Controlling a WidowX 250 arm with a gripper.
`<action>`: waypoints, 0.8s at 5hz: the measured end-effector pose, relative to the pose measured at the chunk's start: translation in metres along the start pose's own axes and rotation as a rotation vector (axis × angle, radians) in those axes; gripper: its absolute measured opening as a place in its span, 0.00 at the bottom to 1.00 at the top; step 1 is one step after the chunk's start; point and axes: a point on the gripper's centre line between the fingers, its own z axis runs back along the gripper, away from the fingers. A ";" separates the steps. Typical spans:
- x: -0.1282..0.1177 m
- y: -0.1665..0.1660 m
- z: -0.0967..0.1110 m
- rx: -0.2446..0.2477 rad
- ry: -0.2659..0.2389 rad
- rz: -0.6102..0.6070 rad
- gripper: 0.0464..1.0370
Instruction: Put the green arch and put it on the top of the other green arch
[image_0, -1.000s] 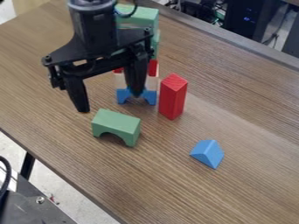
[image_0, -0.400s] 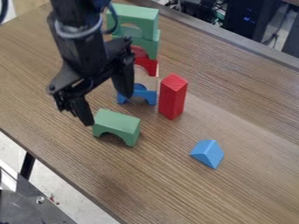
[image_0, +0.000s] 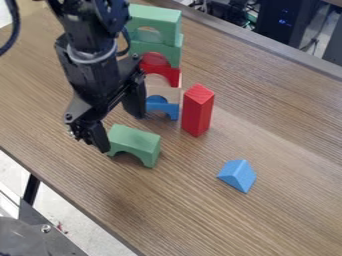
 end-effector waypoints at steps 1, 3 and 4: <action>-0.002 0.002 -0.011 0.047 -0.018 0.038 0.96; -0.003 0.000 -0.019 0.072 -0.021 0.069 0.96; -0.004 -0.002 -0.022 0.070 -0.024 0.075 0.96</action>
